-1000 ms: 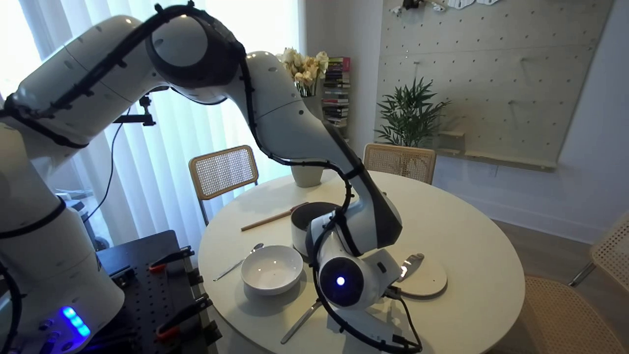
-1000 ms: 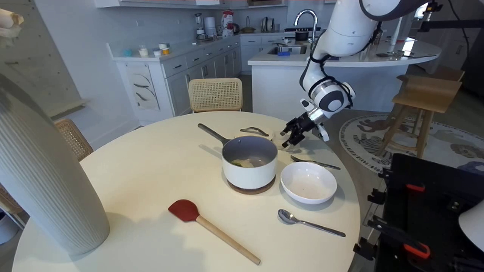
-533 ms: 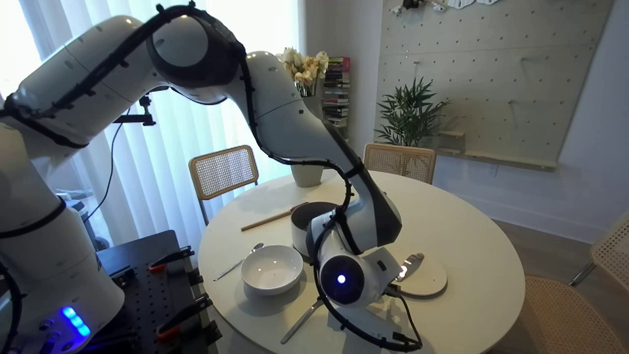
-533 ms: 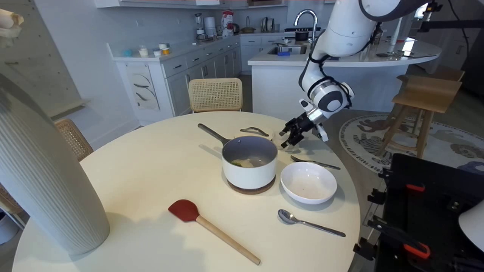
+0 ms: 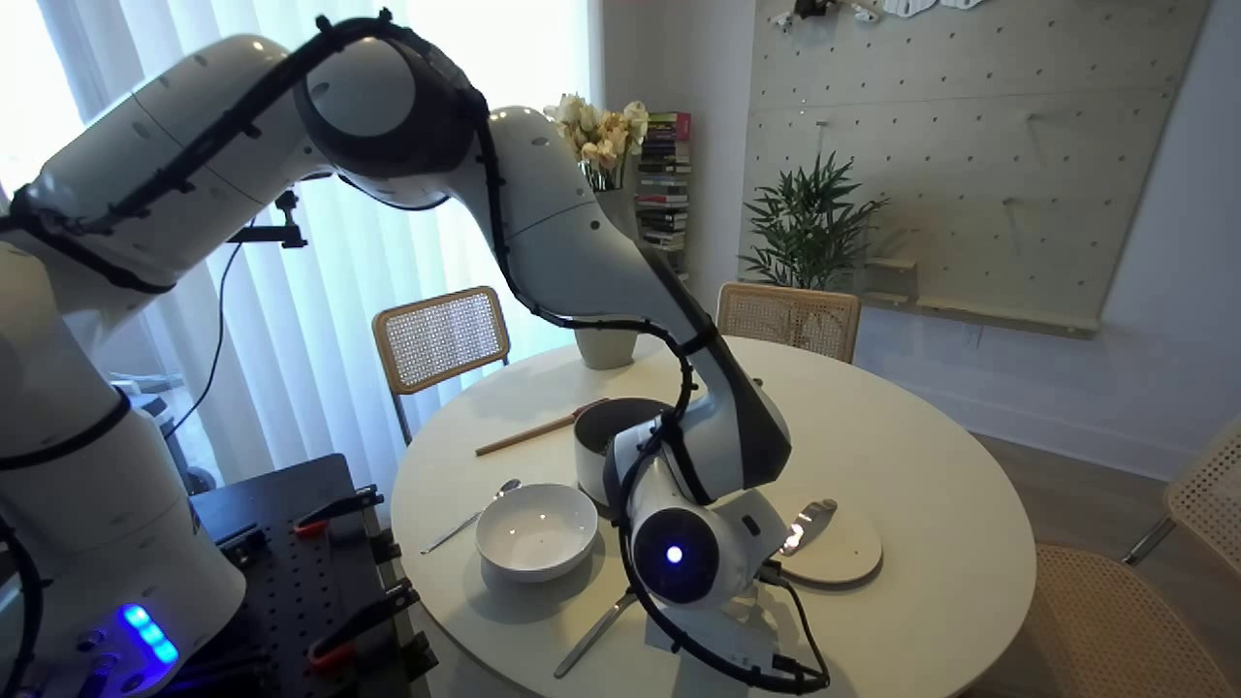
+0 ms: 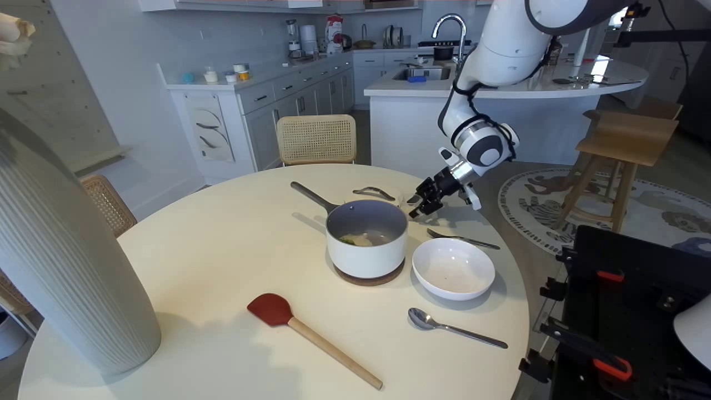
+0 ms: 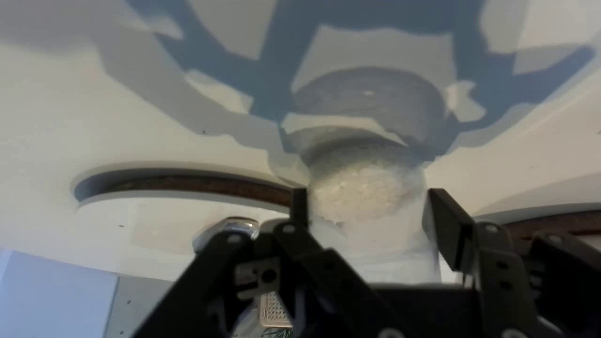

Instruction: Pour the contents of the colourless cup into the white pot

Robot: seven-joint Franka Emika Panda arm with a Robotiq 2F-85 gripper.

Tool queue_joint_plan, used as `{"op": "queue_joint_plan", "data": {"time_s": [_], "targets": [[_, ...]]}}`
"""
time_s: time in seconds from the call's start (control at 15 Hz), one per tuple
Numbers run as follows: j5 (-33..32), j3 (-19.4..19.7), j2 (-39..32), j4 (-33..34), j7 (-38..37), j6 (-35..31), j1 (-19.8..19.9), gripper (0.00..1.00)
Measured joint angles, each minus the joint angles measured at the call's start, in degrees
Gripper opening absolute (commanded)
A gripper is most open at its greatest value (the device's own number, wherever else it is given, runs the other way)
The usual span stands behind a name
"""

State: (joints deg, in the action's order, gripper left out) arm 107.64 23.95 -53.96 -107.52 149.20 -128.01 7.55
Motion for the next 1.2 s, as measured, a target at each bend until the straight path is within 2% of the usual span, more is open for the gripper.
{"op": "queue_joint_plan", "data": {"time_s": [0.47,0.6,1.2], "targets": [[0.8,0.2,-0.1,0.1,0.0,0.2,-0.1,0.39],[2.3,1.6,0.0,0.2,0.0,0.2,-1.2,0.39],[6.2,16.7,0.2,-2.3,-0.1,0.3,-13.7,0.39]]}}
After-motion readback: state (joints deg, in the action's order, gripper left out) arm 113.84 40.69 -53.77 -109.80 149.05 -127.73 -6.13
